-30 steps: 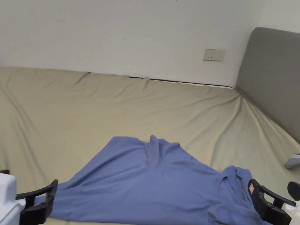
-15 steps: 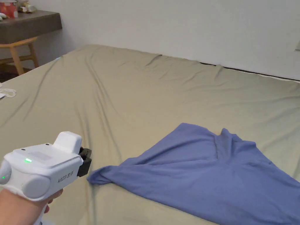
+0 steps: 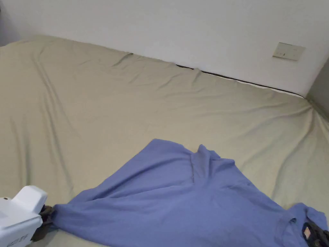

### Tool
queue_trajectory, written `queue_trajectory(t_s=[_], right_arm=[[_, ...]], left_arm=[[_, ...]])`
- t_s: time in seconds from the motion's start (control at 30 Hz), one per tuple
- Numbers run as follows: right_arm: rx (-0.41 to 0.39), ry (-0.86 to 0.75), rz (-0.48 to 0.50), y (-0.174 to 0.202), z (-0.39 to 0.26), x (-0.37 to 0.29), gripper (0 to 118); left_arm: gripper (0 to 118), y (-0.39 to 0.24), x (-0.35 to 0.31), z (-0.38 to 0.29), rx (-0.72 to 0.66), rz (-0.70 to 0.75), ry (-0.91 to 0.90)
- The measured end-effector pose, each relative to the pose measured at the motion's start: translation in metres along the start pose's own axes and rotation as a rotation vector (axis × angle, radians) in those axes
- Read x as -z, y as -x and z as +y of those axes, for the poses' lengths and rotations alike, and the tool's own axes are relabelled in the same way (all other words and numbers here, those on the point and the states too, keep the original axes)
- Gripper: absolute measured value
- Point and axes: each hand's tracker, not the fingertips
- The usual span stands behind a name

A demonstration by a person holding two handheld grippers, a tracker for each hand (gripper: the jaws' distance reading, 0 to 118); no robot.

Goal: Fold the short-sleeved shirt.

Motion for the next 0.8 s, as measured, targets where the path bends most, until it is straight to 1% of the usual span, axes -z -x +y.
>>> queue_trajectory(t_s=[0.03, 0.07, 0.13, 0.17, 0.2, 0.23, 0.27, 0.3, 0.33, 0.37, 0.4, 0.43, 0.47, 0.5, 0.57, 0.6, 0.63, 0.67, 0.7, 0.73, 0.77, 0.8], right_arm=[[-0.008, 0.016, -0.008, -0.005, 0.005, 0.009, 0], [-0.018, 0.034, -0.018, -0.01, 0.011, 0.021, 0], [-0.023, 0.077, -0.025, -0.021, 0.025, 0.051, 0], [0.001, 0.114, -0.017, -0.026, 0.029, 0.07, 0], [-0.019, 0.118, -0.035, -0.03, 0.035, 0.089, 0], [-0.026, 0.166, -0.025, -0.032, 0.038, 0.108, 0], [-0.041, 0.164, -0.017, -0.035, 0.043, 0.131, 0], [-0.036, 0.193, 0.012, -0.039, 0.046, 0.152, 0], [-0.012, 0.238, 0.046, -0.042, 0.047, 0.172, 6], [0.004, 0.319, 0.078, -0.044, 0.046, 0.195, 30], [0.01, 0.381, 0.098, -0.047, 0.044, 0.216, 65], [0.018, 0.427, 0.092, -0.048, 0.039, 0.23, 104], [0.022, 0.497, 0.088, -0.048, 0.031, 0.244, 114], [0.012, 0.518, 0.076, -0.047, 0.025, 0.249, 113], [-0.005, 0.556, 0.031, -0.044, 0.016, 0.253, 109], [-0.013, 0.598, 0.04, -0.043, 0.011, 0.252, 100], [0.005, 0.639, 0.057, -0.044, 0.007, 0.25, 87], [0.034, 0.655, 0.07, -0.045, 0.004, 0.245, 82], [0.064, 0.57, 0.058, -0.048, 0.009, 0.235, 65], [0.051, 0.554, 0.049, -0.048, 0.012, 0.228, 38], [0.047, 0.529, 0.084, -0.047, 0.015, 0.224, 26], [0.031, 0.51, 0.093, -0.044, 0.019, 0.218, 26]], left_arm=[[0, -0.002, 0.0, 0.001, 0.006, 0.029, 0.013], [0, -0.002, -0.002, 0.001, 0.006, 0.023, 0.014], [0, 0.001, -0.009, 0.004, -0.037, 0.033, -0.003], [0, 0.002, -0.016, 0.006, -0.052, 0.042, -0.024], [0, 0.006, -0.02, 0.007, -0.063, 0.034, -0.032], [0, 0.008, -0.027, 0.01, -0.081, 0.036, -0.048], [0, 0.008, -0.034, 0.013, -0.089, 0.03, -0.06], [0, 0.008, -0.039, 0.016, -0.088, 0.025, -0.059], [0, 0.007, -0.04, 0.019, -0.083, 0.022, -0.056], [0, 0.006, -0.042, 0.022, -0.077, 0.025, -0.056], [0, 0.005, -0.043, 0.024, -0.076, 0.025, -0.057], [0, 0.006, -0.043, 0.026, -0.079, 0.017, -0.055], [0, 0.004, -0.04, 0.027, -0.081, 0.017, -0.053], [0, 0.004, -0.039, 0.028, -0.08, 0.021, -0.052], [0, 0.004, -0.036, 0.029, -0.076, 0.025, -0.047], [0, 0.003, -0.032, 0.029, -0.079, 0.025, -0.04], [0, 0.003, -0.031, 0.029, -0.082, 0.027, -0.036], [0, 0.003, -0.03, 0.029, -0.082, 0.027, -0.031], [0, 0.002, -0.028, 0.029, -0.075, 0.026, -0.024], [0, 0.001, -0.026, 0.028, -0.072, 0.03, -0.02], [0, 0.0, -0.025, 0.028, -0.067, 0.034, -0.018], [0, 0.0, -0.023, 0.029, -0.061, 0.04, -0.018]])
